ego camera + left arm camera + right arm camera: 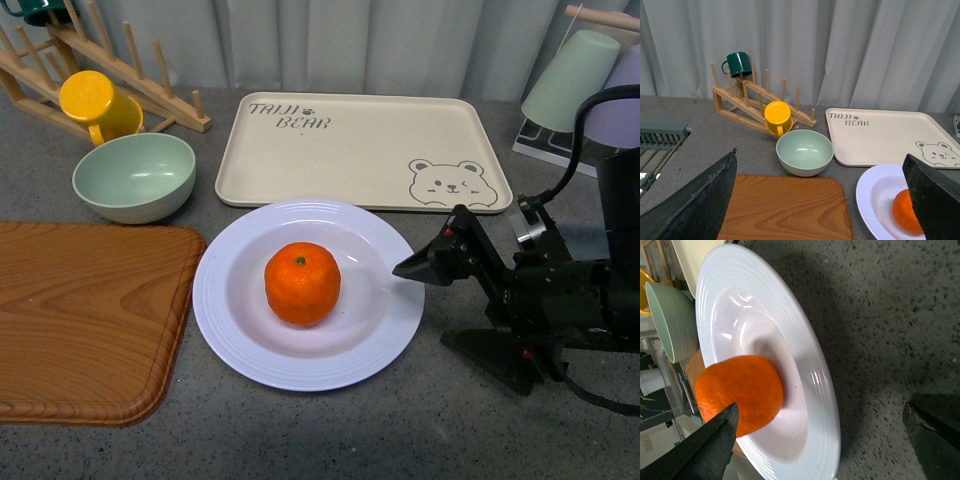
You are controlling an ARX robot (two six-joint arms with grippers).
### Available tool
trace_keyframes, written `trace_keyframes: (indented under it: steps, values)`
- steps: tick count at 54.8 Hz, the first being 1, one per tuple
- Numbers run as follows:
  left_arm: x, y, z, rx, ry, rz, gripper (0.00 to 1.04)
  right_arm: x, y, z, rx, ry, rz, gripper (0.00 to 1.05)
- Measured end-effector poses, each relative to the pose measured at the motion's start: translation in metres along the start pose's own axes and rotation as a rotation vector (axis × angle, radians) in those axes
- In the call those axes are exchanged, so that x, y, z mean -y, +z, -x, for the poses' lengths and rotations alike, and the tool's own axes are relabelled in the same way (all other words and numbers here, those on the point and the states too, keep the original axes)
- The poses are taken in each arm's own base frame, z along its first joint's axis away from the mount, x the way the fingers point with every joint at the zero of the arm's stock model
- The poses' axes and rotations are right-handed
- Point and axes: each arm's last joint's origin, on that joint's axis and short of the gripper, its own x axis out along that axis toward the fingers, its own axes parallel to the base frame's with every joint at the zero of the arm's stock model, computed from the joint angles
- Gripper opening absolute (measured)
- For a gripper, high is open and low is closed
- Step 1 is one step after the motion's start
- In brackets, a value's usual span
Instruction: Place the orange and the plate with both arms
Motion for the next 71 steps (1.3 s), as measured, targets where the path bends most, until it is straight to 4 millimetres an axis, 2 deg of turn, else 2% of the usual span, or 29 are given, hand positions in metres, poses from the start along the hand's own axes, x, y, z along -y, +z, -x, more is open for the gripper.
trace_keyframes:
  steps: [9,19,21,24,34,37,50,71]
  values:
    - [0.0,0.0,0.0,0.0,0.0,0.0,0.98,-0.006,0.008,-0.016,0.0,0.01,-0.001,0.96]
    - [0.0,0.0,0.0,0.0,0.0,0.0,0.98,-0.011,0.007,-0.024,-0.013,0.023,0.005,0.96]
    - [0.0,0.0,0.0,0.0,0.0,0.0,0.98,-0.01,0.007,-0.025,-0.012,0.021,0.001,0.93]
    - [0.0,0.0,0.0,0.0,0.0,0.0,0.98,-0.008,0.006,-0.027,-0.018,0.012,-0.009,0.81]
    - [0.0,0.0,0.0,0.0,0.0,0.0,0.98,-0.004,0.004,-0.029,-0.009,-0.017,-0.01,0.5]
    - [0.0,0.0,0.0,0.0,0.0,0.0,0.98,-0.003,0.004,-0.03,-0.011,-0.019,-0.006,0.38]
    - [0.0,0.0,0.0,0.0,0.0,0.0,0.98,-0.008,0.004,-0.03,-0.05,0.02,0.022,0.05]
    - [0.0,0.0,0.0,0.0,0.0,0.0,0.98,-0.013,0.006,-0.027,-0.035,0.064,0.033,0.03]
